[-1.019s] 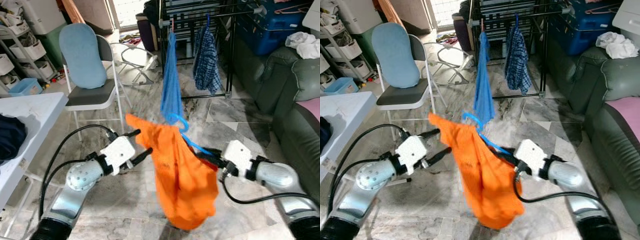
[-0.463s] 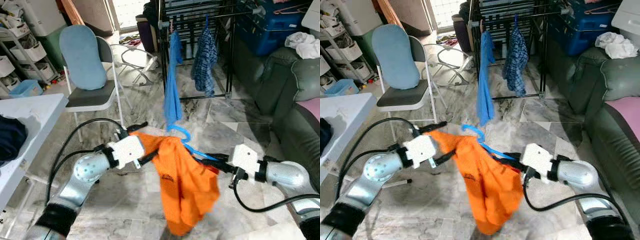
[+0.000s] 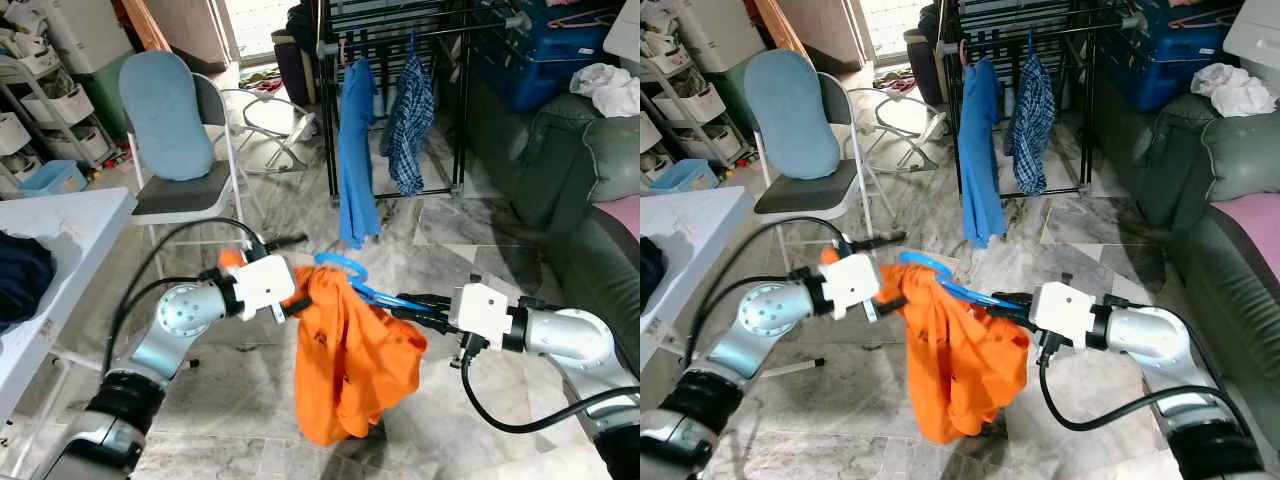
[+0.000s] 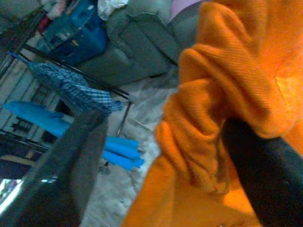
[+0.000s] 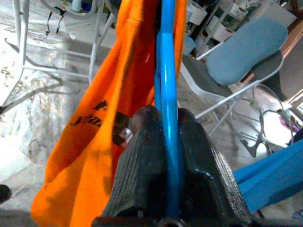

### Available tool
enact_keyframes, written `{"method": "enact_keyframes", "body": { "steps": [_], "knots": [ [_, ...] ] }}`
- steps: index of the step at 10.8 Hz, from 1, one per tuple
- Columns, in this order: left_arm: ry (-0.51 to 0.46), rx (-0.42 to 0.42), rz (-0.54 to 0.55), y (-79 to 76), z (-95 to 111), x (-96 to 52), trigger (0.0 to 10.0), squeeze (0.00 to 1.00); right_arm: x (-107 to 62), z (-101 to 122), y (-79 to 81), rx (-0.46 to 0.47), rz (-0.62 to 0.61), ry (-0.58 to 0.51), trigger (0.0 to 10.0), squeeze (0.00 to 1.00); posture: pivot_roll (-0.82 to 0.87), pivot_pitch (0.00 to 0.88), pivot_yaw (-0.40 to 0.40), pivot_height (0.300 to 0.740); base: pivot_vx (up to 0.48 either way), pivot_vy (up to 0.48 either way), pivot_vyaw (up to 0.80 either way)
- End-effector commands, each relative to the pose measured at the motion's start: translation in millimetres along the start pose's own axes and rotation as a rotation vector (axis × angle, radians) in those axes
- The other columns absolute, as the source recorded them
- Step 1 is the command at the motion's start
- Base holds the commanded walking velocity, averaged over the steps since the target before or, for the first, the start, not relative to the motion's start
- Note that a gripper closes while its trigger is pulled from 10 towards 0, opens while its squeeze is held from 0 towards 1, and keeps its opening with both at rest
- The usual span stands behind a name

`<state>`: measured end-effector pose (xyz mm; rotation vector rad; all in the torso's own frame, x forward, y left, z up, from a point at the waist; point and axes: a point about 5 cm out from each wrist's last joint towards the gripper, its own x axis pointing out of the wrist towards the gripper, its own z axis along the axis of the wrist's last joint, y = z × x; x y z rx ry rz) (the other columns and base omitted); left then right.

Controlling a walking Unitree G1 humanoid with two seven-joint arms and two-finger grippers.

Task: Hang hanger

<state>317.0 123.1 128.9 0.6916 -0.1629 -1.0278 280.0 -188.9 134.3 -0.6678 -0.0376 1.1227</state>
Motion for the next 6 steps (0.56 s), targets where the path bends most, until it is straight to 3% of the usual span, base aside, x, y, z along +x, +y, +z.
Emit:
{"method": "enact_keyframes", "body": {
  "steps": [1,3,6],
  "knots": [
    [0.031,0.015,-0.034,6.1,-2.7,-2.7,0.0,0.00,3.3,10.6,-8.0,-0.068,0.000,-0.030,10.0,0.00,-0.13,0.018,0.153,0.740,0.000,0.000,0.00],
    [0.085,0.039,-0.112,10.4,-10.4,-5.3,0.0,0.00,2.8,9.8,-9.3,-0.079,0.000,-0.022,10.0,0.00,-0.13,0.016,0.150,0.740,0.000,0.000,0.00],
    [0.116,0.044,-0.169,29.4,-10.2,-6.0,0.0,0.00,3.9,5.5,-5.9,-0.088,0.008,-0.013,10.0,0.00,-0.13,0.017,0.149,0.740,0.000,0.000,0.00]
  ]
}}
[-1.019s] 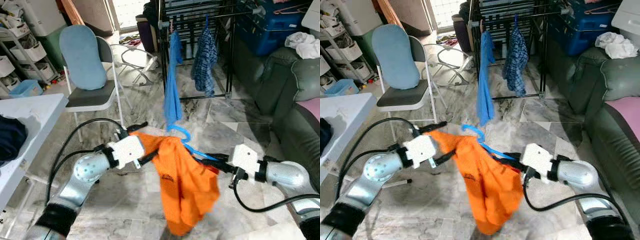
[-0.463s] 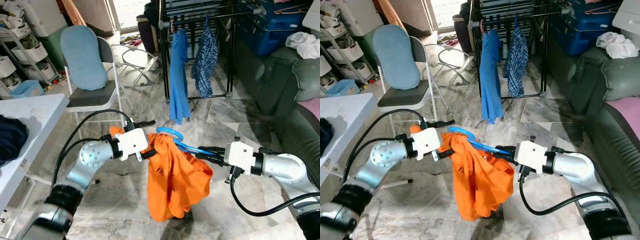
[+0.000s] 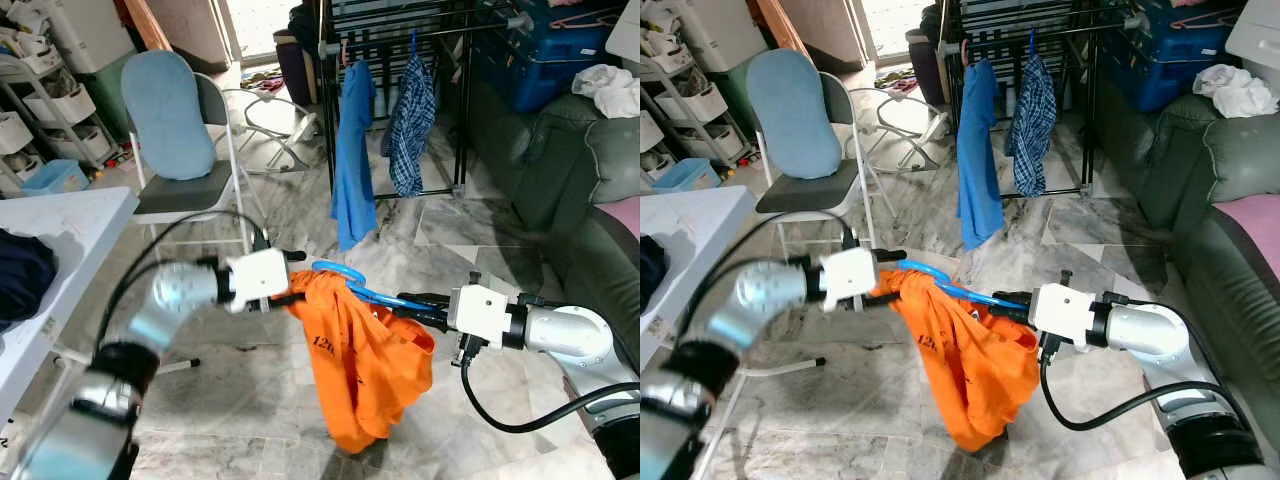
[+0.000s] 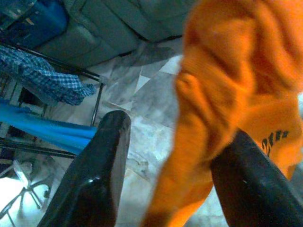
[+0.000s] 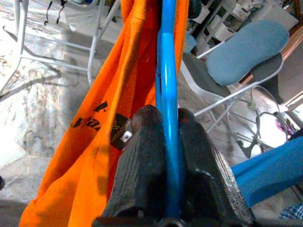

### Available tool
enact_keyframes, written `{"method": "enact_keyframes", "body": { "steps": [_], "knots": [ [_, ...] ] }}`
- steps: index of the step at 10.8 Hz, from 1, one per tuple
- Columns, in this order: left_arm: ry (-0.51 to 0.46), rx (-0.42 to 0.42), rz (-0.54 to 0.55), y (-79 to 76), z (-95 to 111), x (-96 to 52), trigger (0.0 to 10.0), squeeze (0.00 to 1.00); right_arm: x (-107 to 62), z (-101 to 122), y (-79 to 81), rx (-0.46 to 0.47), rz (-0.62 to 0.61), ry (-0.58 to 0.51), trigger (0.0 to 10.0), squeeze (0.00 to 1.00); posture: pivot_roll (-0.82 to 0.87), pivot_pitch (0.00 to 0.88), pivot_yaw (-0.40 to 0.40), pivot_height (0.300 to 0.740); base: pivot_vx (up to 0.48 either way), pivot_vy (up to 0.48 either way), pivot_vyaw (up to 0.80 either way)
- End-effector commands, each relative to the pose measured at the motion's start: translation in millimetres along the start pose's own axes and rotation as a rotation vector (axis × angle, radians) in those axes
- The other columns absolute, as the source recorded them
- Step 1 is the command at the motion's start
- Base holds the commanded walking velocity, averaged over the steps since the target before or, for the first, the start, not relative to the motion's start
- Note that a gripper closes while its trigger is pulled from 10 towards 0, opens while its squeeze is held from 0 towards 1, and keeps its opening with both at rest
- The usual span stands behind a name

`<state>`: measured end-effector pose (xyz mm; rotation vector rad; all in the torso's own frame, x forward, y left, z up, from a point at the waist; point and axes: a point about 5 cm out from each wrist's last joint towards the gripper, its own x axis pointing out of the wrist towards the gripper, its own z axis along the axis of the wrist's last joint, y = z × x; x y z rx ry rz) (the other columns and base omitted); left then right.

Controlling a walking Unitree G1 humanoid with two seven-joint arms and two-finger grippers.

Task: Hang hanger

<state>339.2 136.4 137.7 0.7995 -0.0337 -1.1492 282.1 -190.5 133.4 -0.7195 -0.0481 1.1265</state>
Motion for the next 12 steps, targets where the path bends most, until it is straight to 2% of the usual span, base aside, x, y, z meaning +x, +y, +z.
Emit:
{"method": "enact_keyframes", "body": {
  "steps": [1,10,12],
  "knots": [
    [0.018,0.006,-0.014,6.8,-1.5,-5.1,0.0,0.00,4.5,7.0,-2.3,-0.040,0.005,-0.029,10.0,0.00,-0.14,0.020,0.149,0.740,0.000,0.000,0.00],
    [0.053,-0.032,-0.085,3.5,-10.4,-5.6,0.0,0.00,4.2,3.6,2.0,-0.046,0.017,-0.020,10.0,0.00,-0.15,0.020,0.150,0.740,0.000,0.000,0.00],
    [0.049,-0.051,-0.106,0.8,-11.3,-5.1,0.0,0.00,6.6,-1.7,6.5,-0.050,0.055,0.017,10.0,0.00,-0.15,0.018,0.148,0.740,0.000,0.000,0.00]
  ]
}}
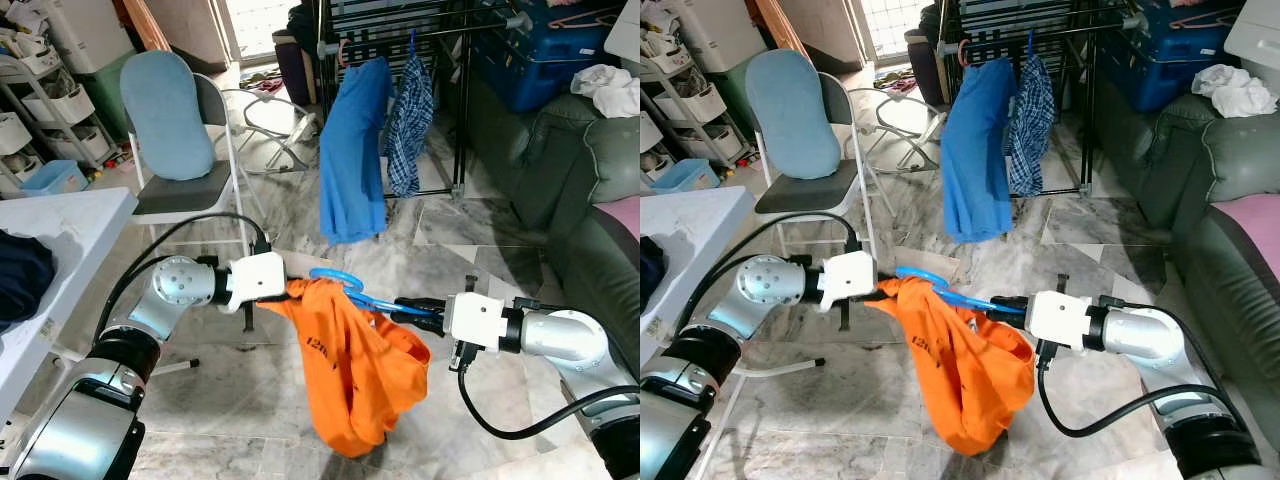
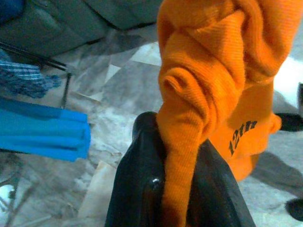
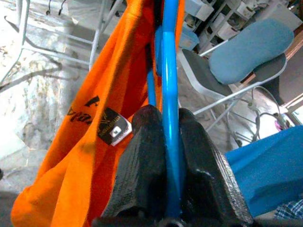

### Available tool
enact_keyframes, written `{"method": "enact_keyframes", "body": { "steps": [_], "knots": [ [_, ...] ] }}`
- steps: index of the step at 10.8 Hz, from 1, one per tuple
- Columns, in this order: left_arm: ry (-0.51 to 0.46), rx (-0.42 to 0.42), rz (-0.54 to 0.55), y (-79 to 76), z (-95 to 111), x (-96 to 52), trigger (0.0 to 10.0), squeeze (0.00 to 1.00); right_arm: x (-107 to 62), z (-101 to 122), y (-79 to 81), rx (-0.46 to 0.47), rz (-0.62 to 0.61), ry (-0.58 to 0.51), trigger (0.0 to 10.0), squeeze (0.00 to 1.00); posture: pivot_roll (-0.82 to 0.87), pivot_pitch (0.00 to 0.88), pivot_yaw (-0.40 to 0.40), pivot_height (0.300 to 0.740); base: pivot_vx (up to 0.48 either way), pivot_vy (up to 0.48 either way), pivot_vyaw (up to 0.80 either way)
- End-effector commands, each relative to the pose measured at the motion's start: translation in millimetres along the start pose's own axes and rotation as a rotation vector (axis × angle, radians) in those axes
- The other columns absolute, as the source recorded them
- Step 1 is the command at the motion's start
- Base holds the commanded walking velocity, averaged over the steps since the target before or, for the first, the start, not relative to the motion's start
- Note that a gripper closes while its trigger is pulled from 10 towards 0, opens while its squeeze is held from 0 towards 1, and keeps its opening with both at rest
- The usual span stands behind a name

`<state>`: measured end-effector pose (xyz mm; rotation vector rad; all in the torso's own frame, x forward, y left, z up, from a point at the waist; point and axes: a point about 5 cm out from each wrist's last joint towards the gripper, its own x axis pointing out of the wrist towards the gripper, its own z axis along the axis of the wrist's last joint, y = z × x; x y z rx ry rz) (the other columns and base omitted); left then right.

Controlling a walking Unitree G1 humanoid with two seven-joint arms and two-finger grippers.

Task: Hang hanger

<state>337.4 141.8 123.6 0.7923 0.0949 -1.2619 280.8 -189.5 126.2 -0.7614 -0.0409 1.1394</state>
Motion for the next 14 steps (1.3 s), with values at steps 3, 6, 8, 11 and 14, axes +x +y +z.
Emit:
{"method": "enact_keyframes", "body": {
  "steps": [3,6,8,11,14],
  "knots": [
    [-0.011,-0.055,0.012,-4.2,-6.0,-3.4,0.0,0.00,2.0,-1.7,-3.8,0.002,0.008,0.010,10.0,1.00,-0.15,0.021,0.144,0.740,0.000,0.000,0.00],
    [-0.013,-0.148,0.048,-11.8,-17.5,-8.1,0.0,0.00,-4.1,-3.4,-21.2,0.011,-0.077,0.035,10.0,1.00,-0.15,0.025,0.139,0.740,0.000,0.000,0.00],
    [-0.034,-0.204,0.113,-17.7,-24.0,-11.5,0.0,0.00,-6.9,-0.6,-30.7,-0.002,-0.123,0.033,10.0,1.00,-0.15,0.026,0.132,0.740,0.000,0.000,0.00],
    [-0.028,-0.294,0.206,-26.4,-38.4,-26.1,0.0,0.00,-9.6,2.5,-41.8,-0.044,-0.196,0.046,10.0,1.00,-0.15,0.027,0.125,0.740,0.000,0.000,0.00],
    [-0.005,-0.344,0.292,-26.5,-47.1,-39.0,0.0,0.00,-15.1,9.5,-63.7,0.007,-0.408,-0.009,10.0,1.00,-0.14,0.029,0.120,0.740,0.000,0.000,0.00]
  ]
}}
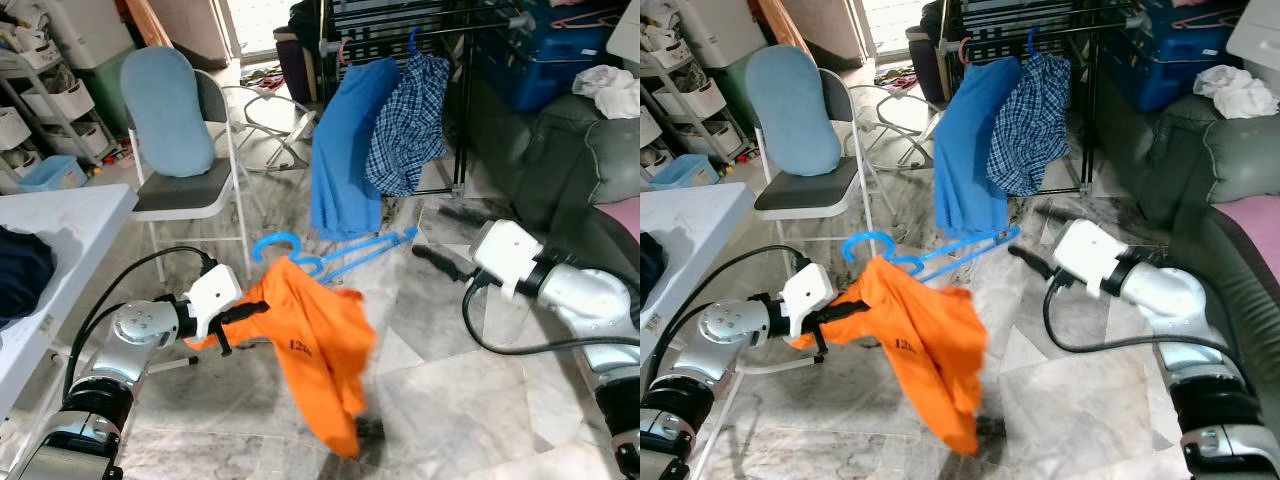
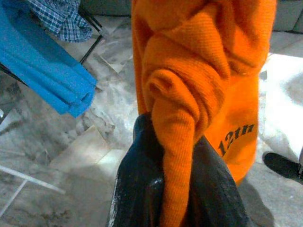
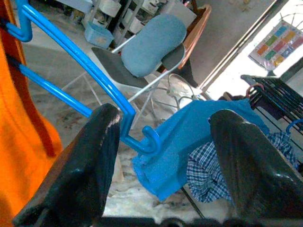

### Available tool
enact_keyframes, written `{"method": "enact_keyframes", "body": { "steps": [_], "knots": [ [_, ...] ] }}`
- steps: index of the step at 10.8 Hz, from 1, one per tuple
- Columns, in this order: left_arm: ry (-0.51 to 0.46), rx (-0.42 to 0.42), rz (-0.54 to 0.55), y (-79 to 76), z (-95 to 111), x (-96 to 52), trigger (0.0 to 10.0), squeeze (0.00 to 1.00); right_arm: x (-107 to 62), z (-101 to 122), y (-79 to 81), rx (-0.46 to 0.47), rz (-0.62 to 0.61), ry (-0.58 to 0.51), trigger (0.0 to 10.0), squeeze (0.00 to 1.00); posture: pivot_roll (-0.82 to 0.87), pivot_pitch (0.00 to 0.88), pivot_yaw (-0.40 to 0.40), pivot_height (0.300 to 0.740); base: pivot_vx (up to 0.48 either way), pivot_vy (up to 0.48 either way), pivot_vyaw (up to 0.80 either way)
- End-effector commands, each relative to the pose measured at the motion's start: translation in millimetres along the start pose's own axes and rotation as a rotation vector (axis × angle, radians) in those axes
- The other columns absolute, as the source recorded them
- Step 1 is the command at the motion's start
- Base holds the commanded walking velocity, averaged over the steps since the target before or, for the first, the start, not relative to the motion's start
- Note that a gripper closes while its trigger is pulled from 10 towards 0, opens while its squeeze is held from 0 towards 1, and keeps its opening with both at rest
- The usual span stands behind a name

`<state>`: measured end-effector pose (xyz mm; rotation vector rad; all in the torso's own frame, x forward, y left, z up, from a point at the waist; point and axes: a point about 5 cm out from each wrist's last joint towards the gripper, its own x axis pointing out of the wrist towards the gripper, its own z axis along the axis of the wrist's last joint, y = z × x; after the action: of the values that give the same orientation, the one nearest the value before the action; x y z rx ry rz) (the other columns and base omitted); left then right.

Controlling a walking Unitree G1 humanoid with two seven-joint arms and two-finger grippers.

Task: Hang hanger

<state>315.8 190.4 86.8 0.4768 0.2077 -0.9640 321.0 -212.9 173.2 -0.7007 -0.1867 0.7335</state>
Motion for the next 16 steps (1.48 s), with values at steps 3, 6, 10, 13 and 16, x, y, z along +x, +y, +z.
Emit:
{"method": "enact_keyframes", "body": {
  "steps": [3,6,10,13,16],
  "knots": [
    [-0.114,-0.109,0.285,18.7,10.6,-7.4,0.0,0.00,3.7,-9.9,-12.5,0.451,-0.565,-0.028,10.0,1.00,-0.15,0.034,0.110,0.740,0.000,0.000,0.00],
    [-0.198,-0.213,0.450,12.3,15.7,2.3,0.0,0.00,19.4,-32.9,36.9,0.665,-0.574,0.144,10.0,0.00,-0.13,0.027,0.108,0.740,0.000,0.000,0.00],
    [-0.222,-0.292,0.528,-2.6,15.1,16.6,0.0,0.00,36.4,-41.1,71.8,0.607,-0.564,0.321,10.0,1.00,-0.14,0.000,0.106,0.740,0.000,0.000,0.00],
    [-0.171,-0.330,0.677,4.0,4.3,6.7,0.0,0.00,44.5,-45.8,64.8,0.590,-0.497,0.348,10.0,1.00,-0.15,0.000,0.111,0.740,0.000,0.000,0.00],
    [-0.161,-0.350,0.563,2.1,9.9,20.6,0.0,0.00,72.6,-32.2,68.2,0.562,-0.290,0.292,10.0,0.00,-0.14,0.000,0.117,0.740,0.000,0.000,0.00]
  ]
}}
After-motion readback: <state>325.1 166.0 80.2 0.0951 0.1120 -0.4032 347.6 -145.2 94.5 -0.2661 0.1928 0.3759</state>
